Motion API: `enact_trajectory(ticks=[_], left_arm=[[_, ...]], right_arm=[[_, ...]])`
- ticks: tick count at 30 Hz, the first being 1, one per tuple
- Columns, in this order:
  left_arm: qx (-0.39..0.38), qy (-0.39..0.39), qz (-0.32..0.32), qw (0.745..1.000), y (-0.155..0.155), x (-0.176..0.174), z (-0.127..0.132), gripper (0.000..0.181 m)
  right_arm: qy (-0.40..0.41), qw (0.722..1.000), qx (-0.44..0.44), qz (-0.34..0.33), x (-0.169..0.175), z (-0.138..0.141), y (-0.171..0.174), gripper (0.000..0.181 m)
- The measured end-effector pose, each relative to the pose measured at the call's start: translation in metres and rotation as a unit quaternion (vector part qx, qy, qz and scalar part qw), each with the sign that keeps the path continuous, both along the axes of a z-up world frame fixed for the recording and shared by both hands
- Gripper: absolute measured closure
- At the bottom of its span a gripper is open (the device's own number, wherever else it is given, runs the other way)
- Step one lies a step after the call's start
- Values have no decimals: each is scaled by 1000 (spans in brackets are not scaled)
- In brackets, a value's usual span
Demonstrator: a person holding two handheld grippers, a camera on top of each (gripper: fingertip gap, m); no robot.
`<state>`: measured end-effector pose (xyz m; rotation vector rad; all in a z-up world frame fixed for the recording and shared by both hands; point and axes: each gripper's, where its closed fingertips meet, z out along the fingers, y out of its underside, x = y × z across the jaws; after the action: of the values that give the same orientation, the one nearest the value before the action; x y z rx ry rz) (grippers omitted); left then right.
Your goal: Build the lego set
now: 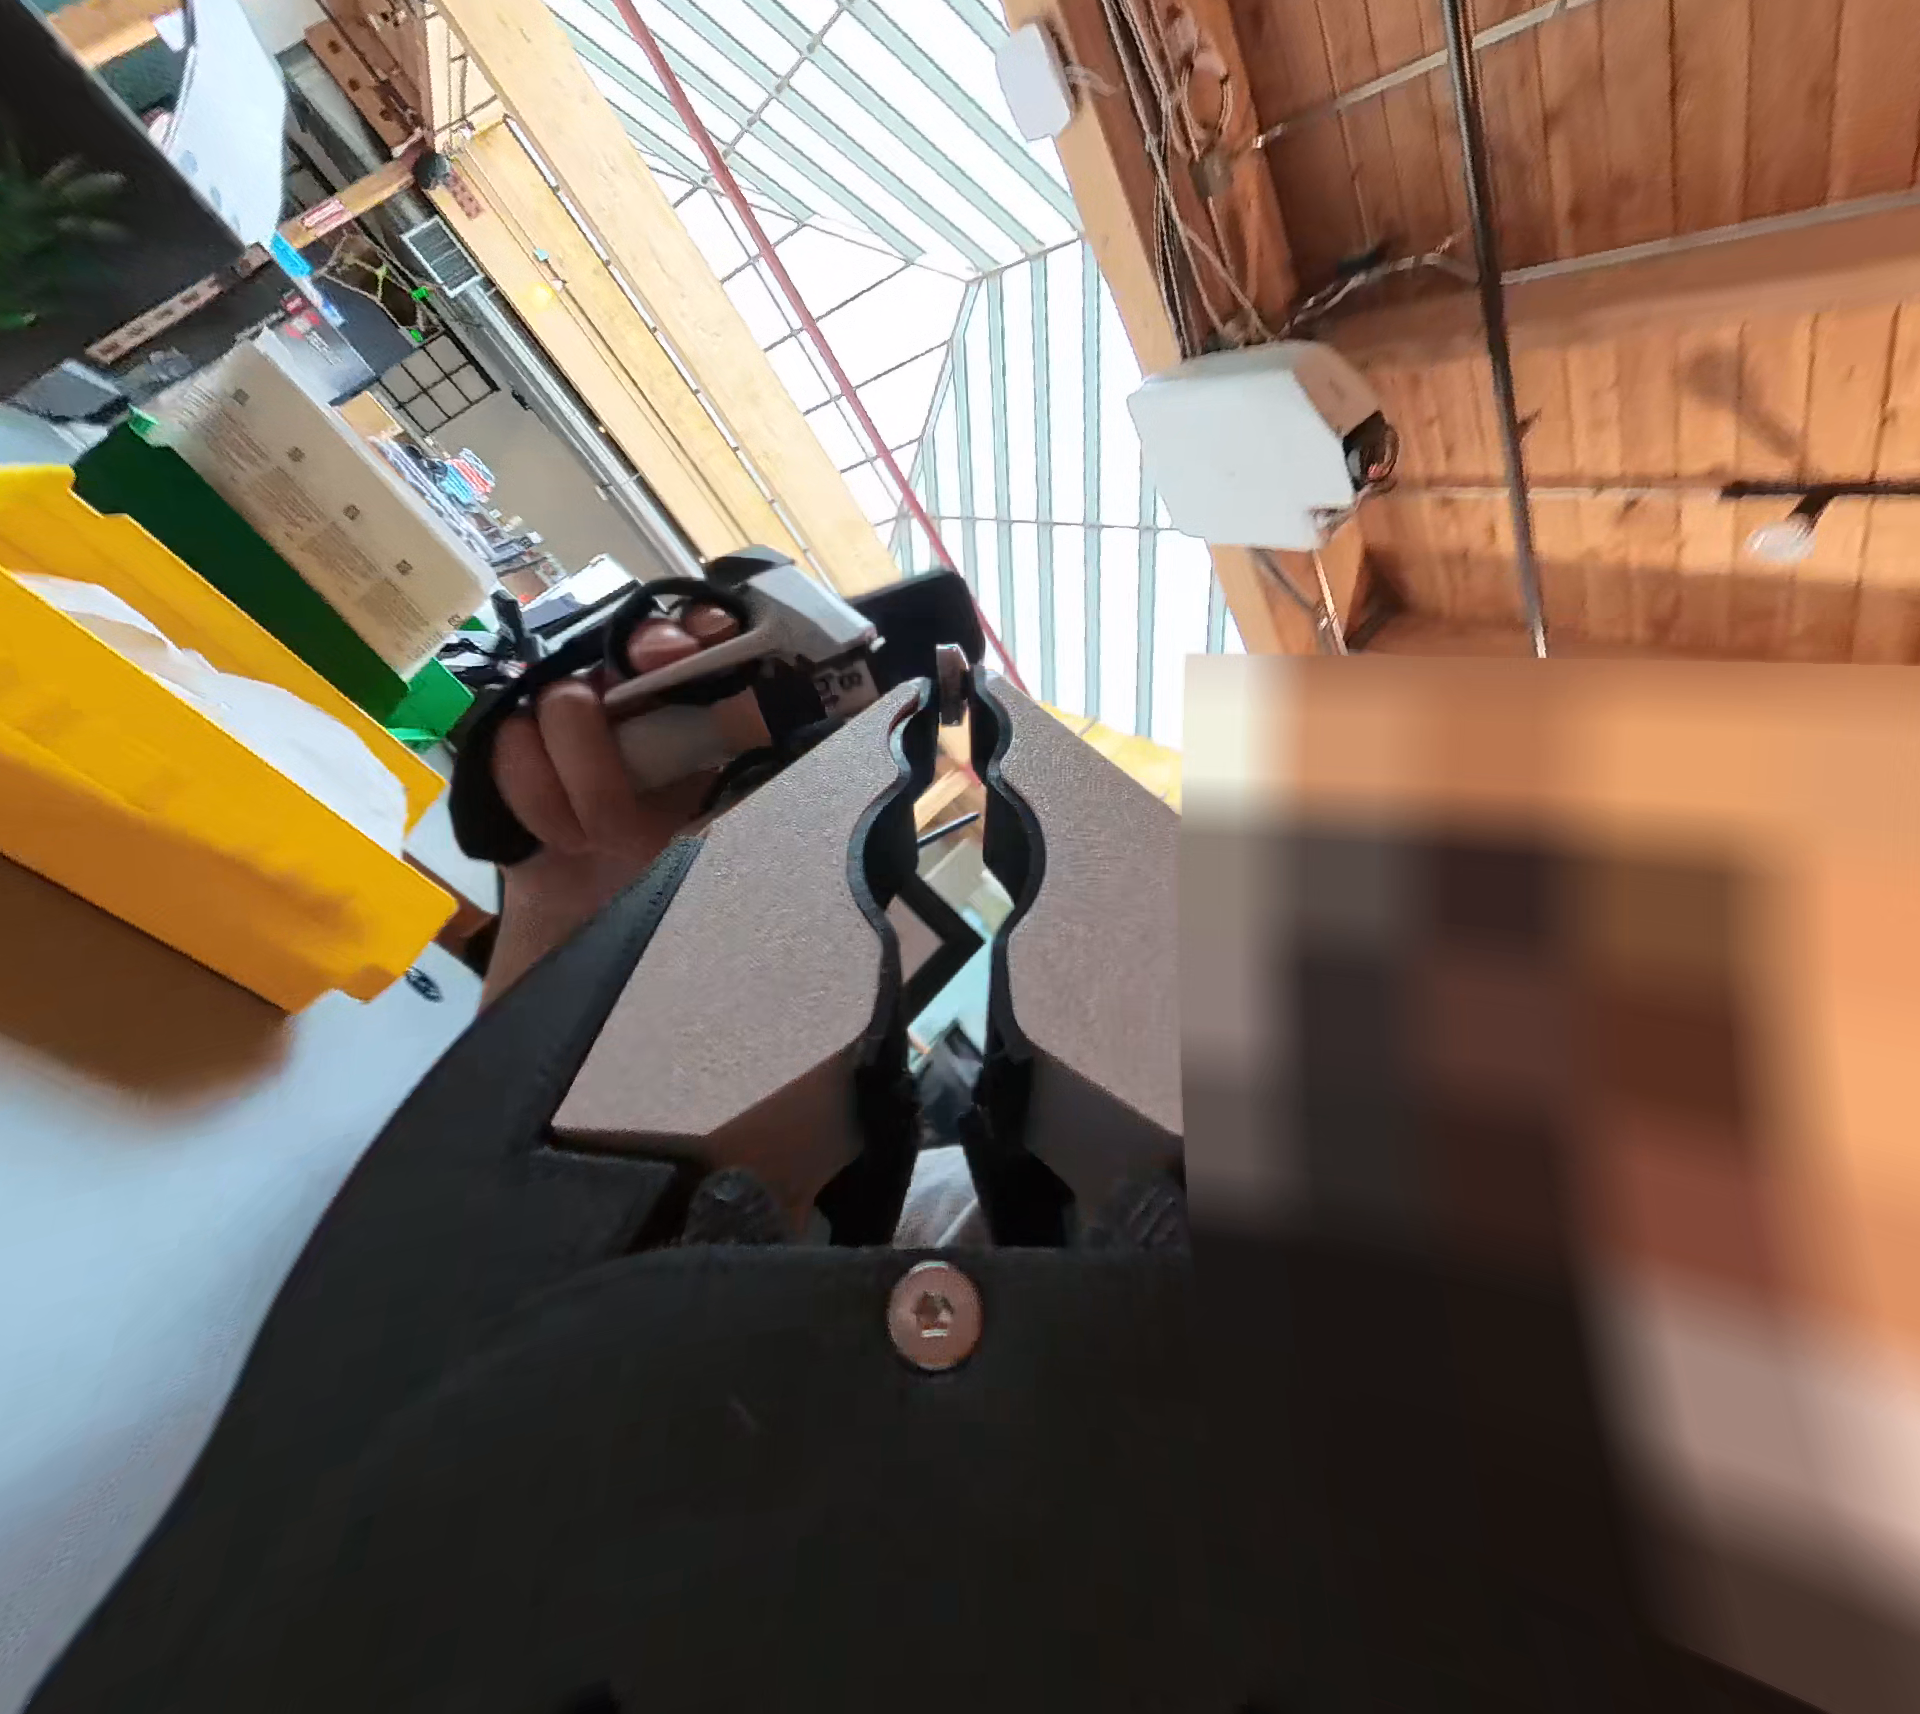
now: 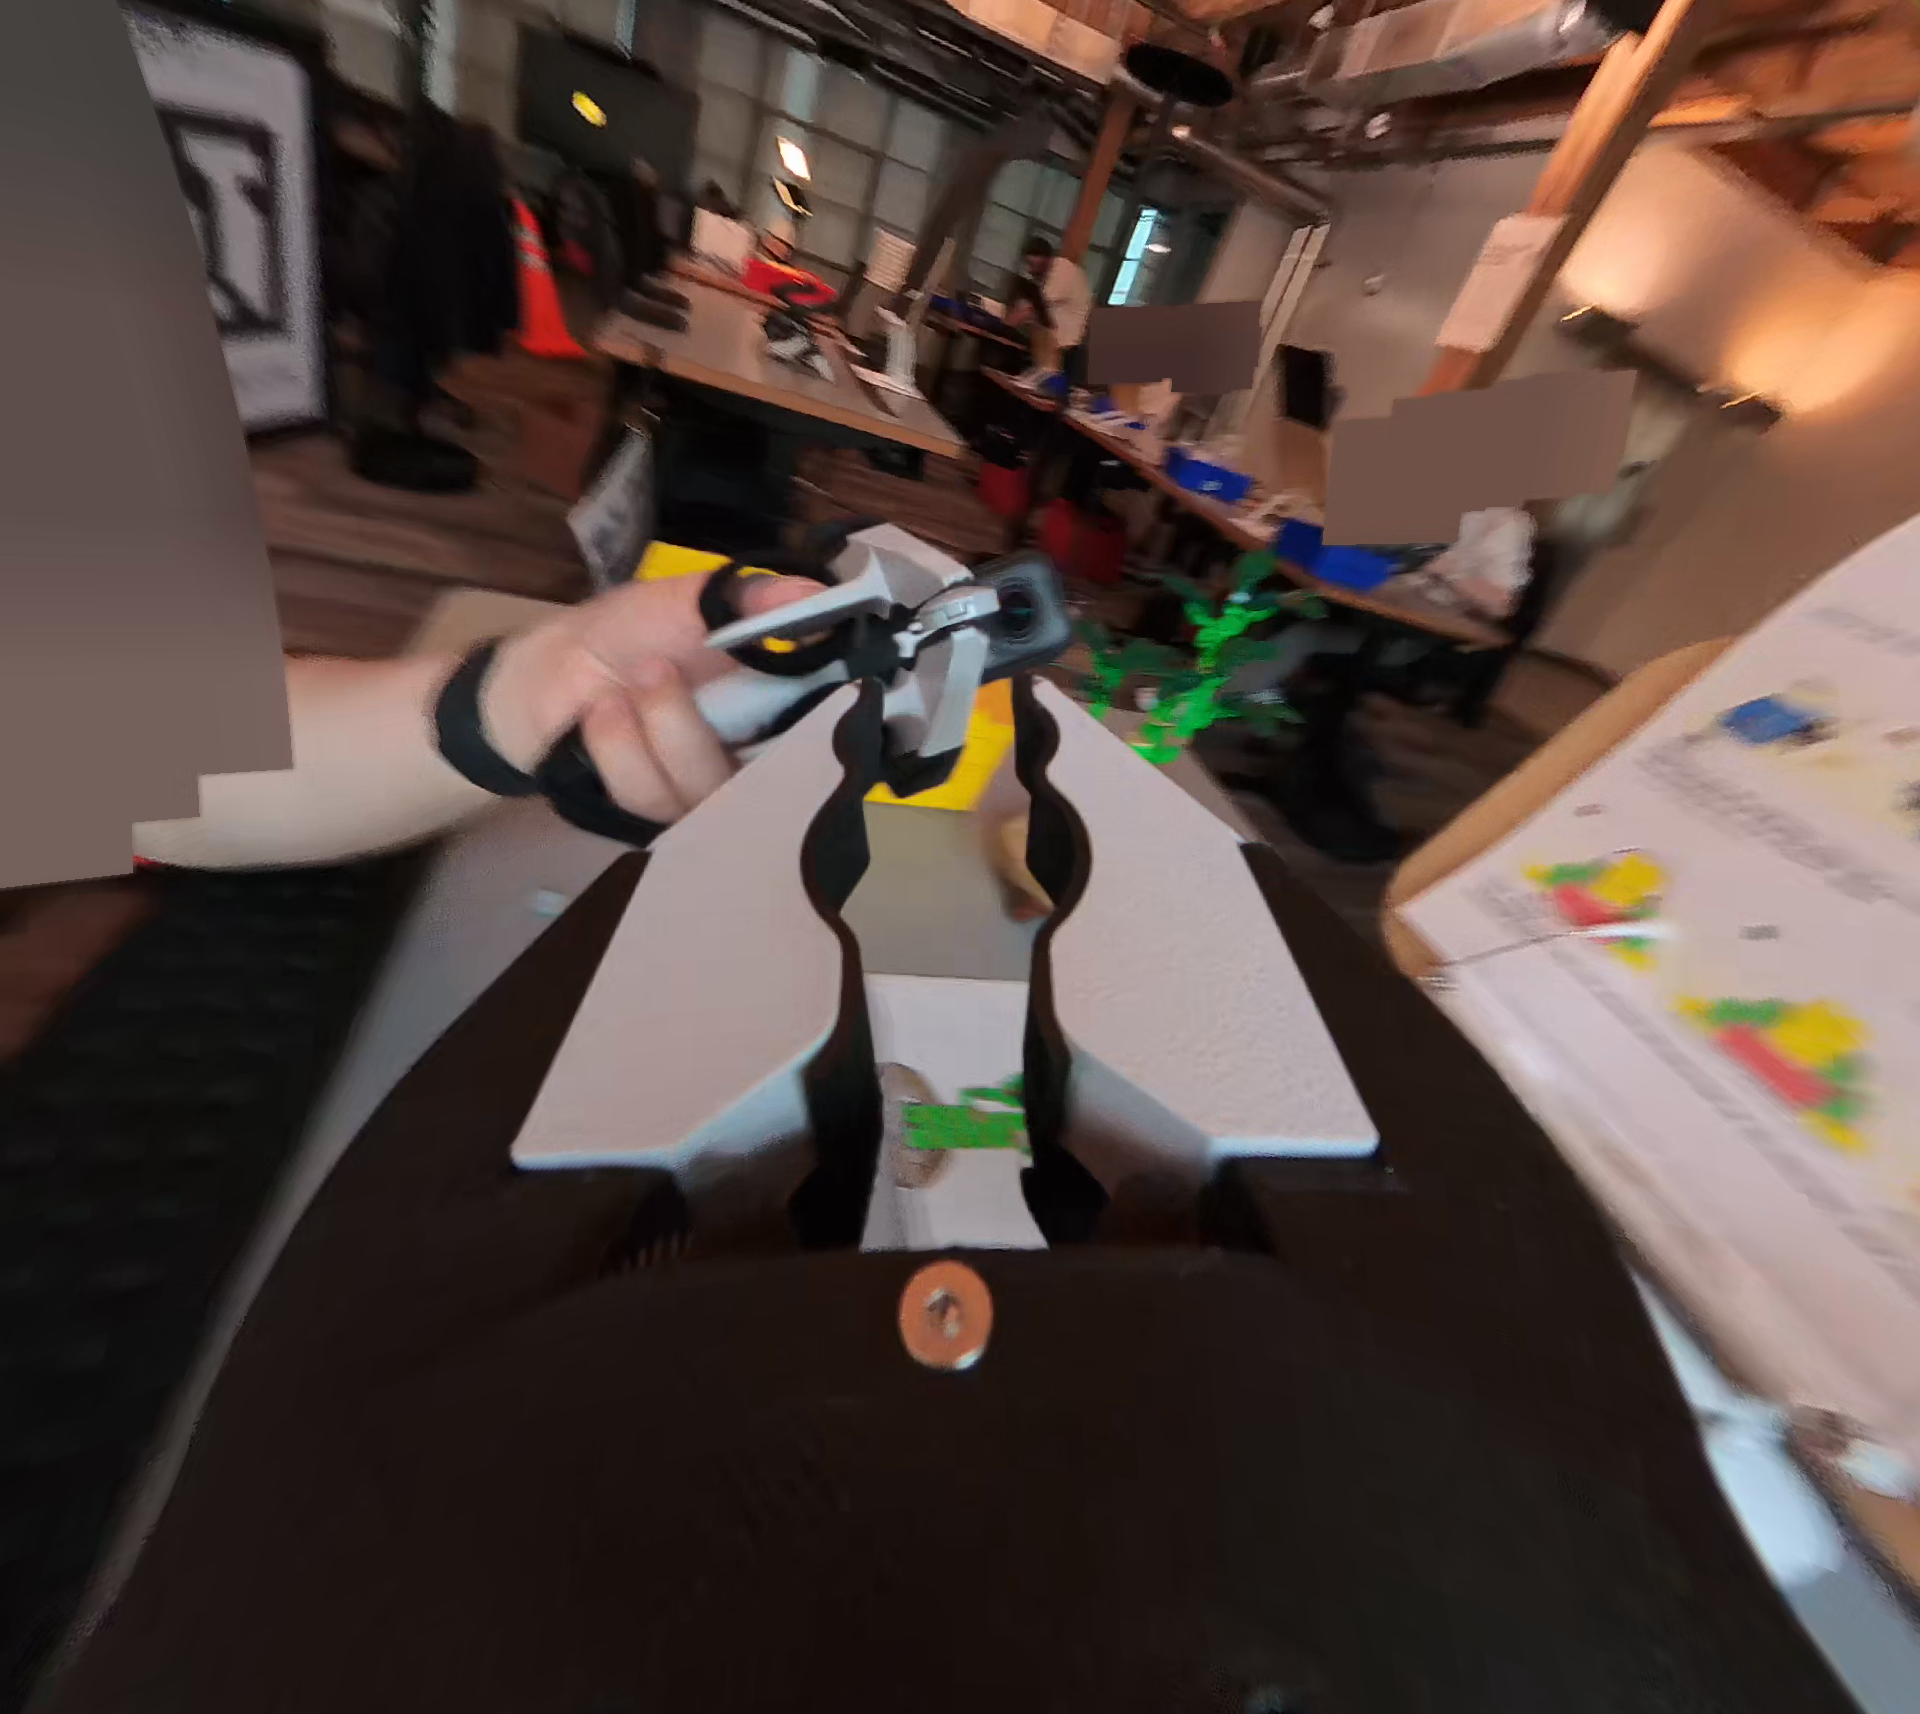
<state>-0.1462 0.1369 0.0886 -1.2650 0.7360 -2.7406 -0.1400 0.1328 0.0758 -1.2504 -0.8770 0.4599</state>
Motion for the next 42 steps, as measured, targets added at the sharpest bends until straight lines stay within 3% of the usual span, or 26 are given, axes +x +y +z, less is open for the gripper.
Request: enact_trajectory(ticks=[1, 6, 13, 17, 20, 29, 42], left_arm=[[-20, 6, -5, 1000, 2, 1, -1, 178], [-107, 19, -35, 994, 10, 4, -7, 178], [-167, 26, -76, 983, 8, 9, -13, 178], [-169, 39, -69, 982, 11, 14, -21, 178], [-165, 55, -54, 983, 15, 20, -31, 178], [-164, 101, -9, 981, 29, 34, -60, 179], [-184, 116, 5, 976, 44, 35, -72, 179]], right_arm=[[-21, 999, 30, -23, 2, 2, 0, 157], [-113, 981, 115, -113, 10, 6, 0, 158], [-160, 970, 127, -134, 4, -5, 6, 152], [-225, 930, 207, -203, 15, -6, 14, 153], [-290, 899, 246, -217, 12, -17, 15, 162], [-443, 825, 240, -257, 19, -50, 33, 171], [-476, 809, 218, -266, 31, -65, 44, 163]])
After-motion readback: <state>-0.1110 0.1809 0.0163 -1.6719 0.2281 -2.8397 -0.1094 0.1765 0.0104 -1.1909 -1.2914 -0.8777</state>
